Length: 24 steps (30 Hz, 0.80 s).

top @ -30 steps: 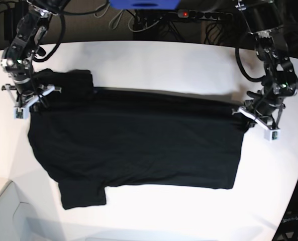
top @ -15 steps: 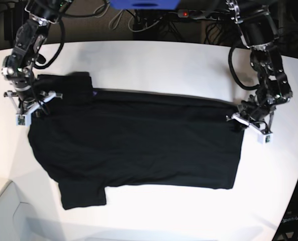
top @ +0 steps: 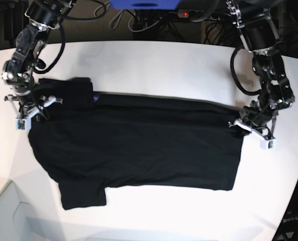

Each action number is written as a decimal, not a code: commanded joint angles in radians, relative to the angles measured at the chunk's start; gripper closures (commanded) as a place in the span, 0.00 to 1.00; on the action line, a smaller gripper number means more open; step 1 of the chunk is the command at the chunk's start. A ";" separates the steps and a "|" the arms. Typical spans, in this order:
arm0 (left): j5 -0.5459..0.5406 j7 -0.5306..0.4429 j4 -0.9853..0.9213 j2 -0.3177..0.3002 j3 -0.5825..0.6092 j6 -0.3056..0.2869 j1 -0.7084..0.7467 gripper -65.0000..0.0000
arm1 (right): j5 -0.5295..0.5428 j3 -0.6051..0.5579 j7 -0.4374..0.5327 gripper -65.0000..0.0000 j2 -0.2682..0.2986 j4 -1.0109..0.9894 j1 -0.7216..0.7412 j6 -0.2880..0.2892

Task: Layout the t-shirt on the table in an organized manner, then fold the t-shirt properly
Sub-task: 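Lift the collar edge with both grippers and fold it toward the hem, then release the folded edge and reposition both grippers at the fold corners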

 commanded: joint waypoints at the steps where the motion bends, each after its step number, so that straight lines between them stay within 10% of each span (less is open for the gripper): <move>1: -0.011 -0.022 0.015 -0.013 -0.005 -0.004 -0.021 0.99 | 0.013 0.004 0.026 1.00 0.011 0.017 0.024 -0.004; 24: -0.011 -0.023 -0.100 -0.011 -0.005 -0.004 -0.093 0.99 | 0.013 0.001 0.028 1.00 0.012 -0.065 0.073 -0.004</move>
